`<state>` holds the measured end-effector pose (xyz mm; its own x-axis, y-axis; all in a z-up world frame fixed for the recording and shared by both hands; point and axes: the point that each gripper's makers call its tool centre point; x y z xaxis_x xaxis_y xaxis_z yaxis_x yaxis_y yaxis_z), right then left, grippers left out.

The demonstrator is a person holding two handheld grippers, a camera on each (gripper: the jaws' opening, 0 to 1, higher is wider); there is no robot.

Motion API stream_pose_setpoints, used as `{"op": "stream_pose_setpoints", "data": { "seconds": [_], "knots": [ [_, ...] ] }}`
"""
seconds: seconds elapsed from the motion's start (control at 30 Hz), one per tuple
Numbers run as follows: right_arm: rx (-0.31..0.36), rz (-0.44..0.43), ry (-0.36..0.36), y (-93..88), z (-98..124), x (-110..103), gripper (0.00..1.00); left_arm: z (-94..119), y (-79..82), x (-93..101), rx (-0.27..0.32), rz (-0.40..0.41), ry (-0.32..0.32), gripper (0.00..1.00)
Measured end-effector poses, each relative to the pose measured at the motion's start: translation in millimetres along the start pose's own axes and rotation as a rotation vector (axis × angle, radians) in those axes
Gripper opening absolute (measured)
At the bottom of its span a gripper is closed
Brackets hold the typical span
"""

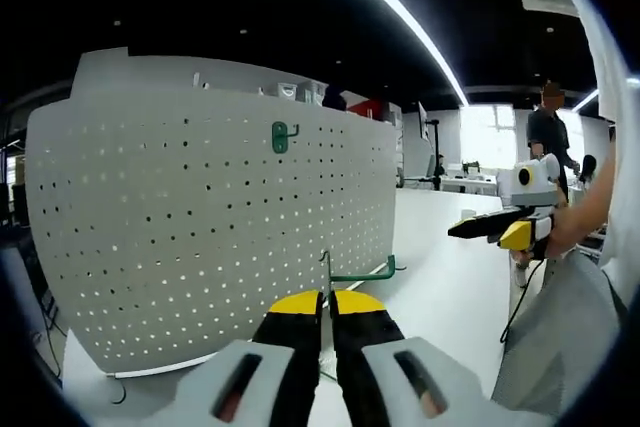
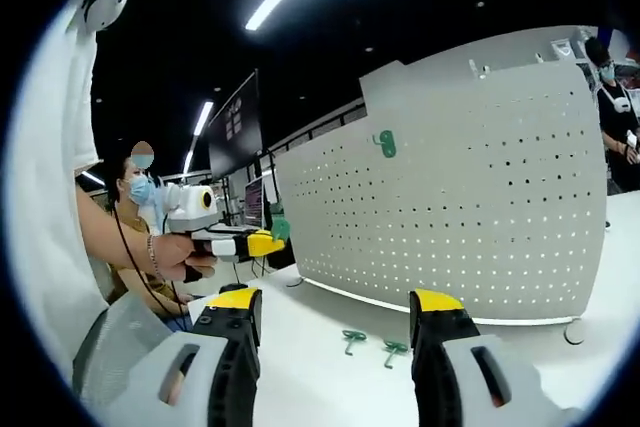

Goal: Insert the hook assembly into the mounting plate slot until the hook locks in place.

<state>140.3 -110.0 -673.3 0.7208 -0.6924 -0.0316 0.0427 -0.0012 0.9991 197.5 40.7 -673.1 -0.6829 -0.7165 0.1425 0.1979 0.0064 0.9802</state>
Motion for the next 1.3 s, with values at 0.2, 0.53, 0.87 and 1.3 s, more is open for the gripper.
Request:
{"op": "stream_pose_setpoints", "data": {
  "seconds": [0.2, 0.53, 0.87, 1.3],
  "knots": [
    [0.019, 0.001, 0.030, 6.4, -16, -6, 0.57, -4, -0.2, 5.0, 0.001, 0.006, -0.004, 0.03],
    [0.044, -0.008, 0.075, 14.6, -45, -19, 0.55, -13, 1.5, 12.2, 0.005, 0.012, -0.013, 0.03],
    [0.060, -0.023, 0.097, 18.4, -64, -27, 0.49, -21, 5.5, 22.2, 0.015, 0.019, -0.028, 0.03],
    [0.093, -0.063, 0.114, 27.5, -84, -35, 0.40, -27, 4.8, 31.2, 0.021, 0.033, -0.029, 0.03]
  ]
}}
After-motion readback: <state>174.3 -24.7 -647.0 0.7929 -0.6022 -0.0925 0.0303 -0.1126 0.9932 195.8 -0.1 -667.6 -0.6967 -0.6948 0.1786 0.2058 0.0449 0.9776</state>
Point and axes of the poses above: the point that each gripper's makers call its tool centre point, and the gripper's own axes: z roughly backward along the fingers, x roughly to its right, y roughly out of its top, and after that the axes turned 8 degrees about z, right-handed
